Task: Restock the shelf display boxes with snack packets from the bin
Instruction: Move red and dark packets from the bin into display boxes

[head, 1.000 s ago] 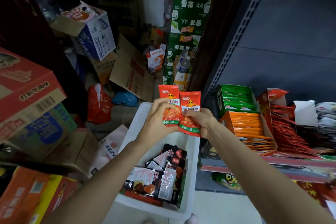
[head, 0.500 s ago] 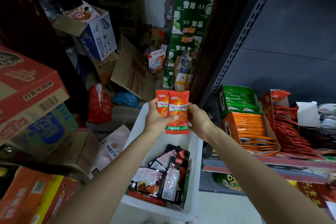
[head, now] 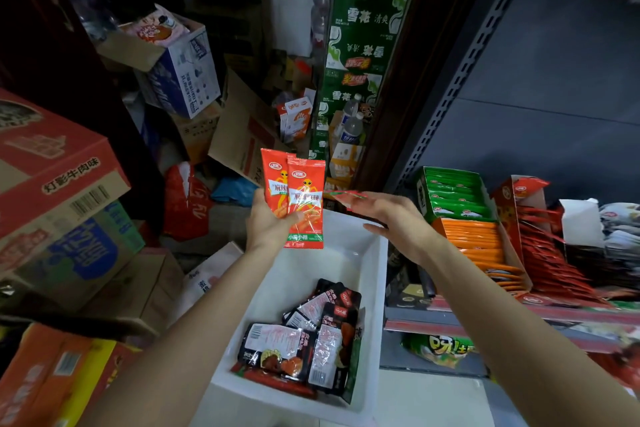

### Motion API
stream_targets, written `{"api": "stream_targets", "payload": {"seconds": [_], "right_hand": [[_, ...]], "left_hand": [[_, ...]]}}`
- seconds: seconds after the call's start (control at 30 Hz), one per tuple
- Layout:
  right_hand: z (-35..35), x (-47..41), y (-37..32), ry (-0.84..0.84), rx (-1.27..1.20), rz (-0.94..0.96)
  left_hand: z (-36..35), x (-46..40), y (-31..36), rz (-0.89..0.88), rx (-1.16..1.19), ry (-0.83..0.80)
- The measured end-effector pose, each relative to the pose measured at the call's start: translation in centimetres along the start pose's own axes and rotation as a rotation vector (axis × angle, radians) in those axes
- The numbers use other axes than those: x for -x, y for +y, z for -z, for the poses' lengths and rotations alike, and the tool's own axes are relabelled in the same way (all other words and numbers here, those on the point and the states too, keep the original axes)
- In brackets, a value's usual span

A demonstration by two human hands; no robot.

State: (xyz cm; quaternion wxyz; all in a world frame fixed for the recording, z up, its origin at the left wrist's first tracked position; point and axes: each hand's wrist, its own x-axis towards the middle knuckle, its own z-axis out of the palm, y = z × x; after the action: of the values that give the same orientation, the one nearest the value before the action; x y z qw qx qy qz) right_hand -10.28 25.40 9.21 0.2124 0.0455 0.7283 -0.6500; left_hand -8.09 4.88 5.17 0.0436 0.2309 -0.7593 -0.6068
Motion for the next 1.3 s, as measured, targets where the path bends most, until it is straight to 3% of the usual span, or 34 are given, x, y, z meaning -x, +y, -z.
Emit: {"api": "stream_targets", "payload": {"seconds": [0.07, 0.2, 0.3, 0.47, 0.63, 0.7, 0.77, 0.83, 0.9, 1.1, 1.2, 1.3], "right_hand": [[-0.5, -0.4, 0.1, 0.133, 0.188, 0.076], [-1.2, -0.8, -0.3, 0.375, 0.169, 0.121], [-1.4, -0.7, -0.6, 0.376, 0.156, 0.108], [-0.8, -0.1, -0.5, 0.340, -0.081, 0.022], [2.0, 0.7, -0.7, 0.416, -0.182, -0.122], [3.6, 1.5, -1.1, 0.334, -0.254, -0.148], [5.5, 2.2, -1.2, 0.267, -0.218, -0.043], [7.7, 2.9, -1.4, 0.296, -0.080, 0.118], [10.5, 3.4, -1.6, 0.336, 0.230, 0.250], [18.0, 4.5, -3.0, 0.152, 1.148, 0.248], [19.5, 4.5, -4.1, 0.092, 1.404, 0.262], [20.5, 3.8, -4.4, 0.070, 1.447, 0.286]], "left_hand": [[-0.2, 0.1, 0.3, -0.005, 0.002, -0.025], [-0.4, 0.3, 0.7, -0.022, 0.007, -0.050], [-0.5, 0.4, 0.9, -0.016, -0.003, -0.078], [-1.7, 1.0, 1.2, -0.047, 0.010, -0.139], [-3.8, 1.5, 2.5, -0.086, 0.009, -0.191], [-5.0, 1.7, 3.3, -0.104, -0.008, -0.204], [-6.5, 2.2, 4.1, -0.125, -0.029, -0.207], [-8.1, 2.5, 4.8, -0.159, -0.074, -0.186], [-9.7, 2.7, 5.6, -0.187, -0.117, -0.176], [-14.2, 4.0, 7.8, -0.320, -0.322, -0.309], [-16.5, 5.0, 8.7, -0.383, -0.432, -0.443], [-18.8, 6.1, 9.4, -0.453, -0.576, -0.531]]}}
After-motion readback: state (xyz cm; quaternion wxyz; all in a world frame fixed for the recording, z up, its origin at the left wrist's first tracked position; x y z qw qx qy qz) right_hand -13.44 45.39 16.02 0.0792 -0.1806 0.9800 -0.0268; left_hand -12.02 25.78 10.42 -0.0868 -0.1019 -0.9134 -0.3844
